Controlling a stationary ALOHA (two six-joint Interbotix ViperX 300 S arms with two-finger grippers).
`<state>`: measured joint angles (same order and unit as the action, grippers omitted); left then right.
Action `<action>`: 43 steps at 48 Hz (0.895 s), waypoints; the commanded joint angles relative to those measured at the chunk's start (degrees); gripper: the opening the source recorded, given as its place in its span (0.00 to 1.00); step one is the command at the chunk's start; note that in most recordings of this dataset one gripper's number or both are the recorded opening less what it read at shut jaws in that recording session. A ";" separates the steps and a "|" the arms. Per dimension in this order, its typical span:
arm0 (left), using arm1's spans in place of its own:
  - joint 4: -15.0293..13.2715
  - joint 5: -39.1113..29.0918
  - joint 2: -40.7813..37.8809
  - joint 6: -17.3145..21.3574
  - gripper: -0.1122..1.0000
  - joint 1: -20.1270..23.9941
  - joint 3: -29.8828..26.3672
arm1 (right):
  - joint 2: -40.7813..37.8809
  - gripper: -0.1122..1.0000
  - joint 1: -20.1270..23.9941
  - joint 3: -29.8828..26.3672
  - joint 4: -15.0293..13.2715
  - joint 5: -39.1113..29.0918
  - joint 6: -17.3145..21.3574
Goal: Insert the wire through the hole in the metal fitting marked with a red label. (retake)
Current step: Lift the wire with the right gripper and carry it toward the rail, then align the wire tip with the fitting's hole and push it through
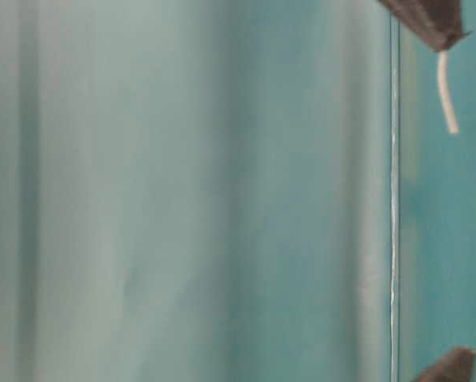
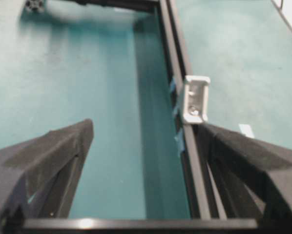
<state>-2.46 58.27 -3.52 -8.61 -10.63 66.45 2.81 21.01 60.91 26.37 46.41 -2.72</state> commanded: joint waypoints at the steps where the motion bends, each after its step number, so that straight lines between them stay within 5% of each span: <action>1: -0.18 2.81 -2.11 0.09 0.63 -1.67 -0.97 | -1.76 0.12 2.72 -1.41 2.29 2.72 -0.35; 16: -0.53 4.83 -8.70 0.18 0.63 -3.25 -4.39 | -12.48 0.12 7.91 -4.22 6.42 13.27 -0.53; 43: -1.41 4.83 -12.39 -0.26 0.63 -3.16 -6.86 | -19.34 0.12 9.40 -6.42 9.40 16.79 -0.62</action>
<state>-3.78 62.58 -16.70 -8.79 -13.71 60.12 -16.79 30.06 55.20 35.68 61.96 -3.43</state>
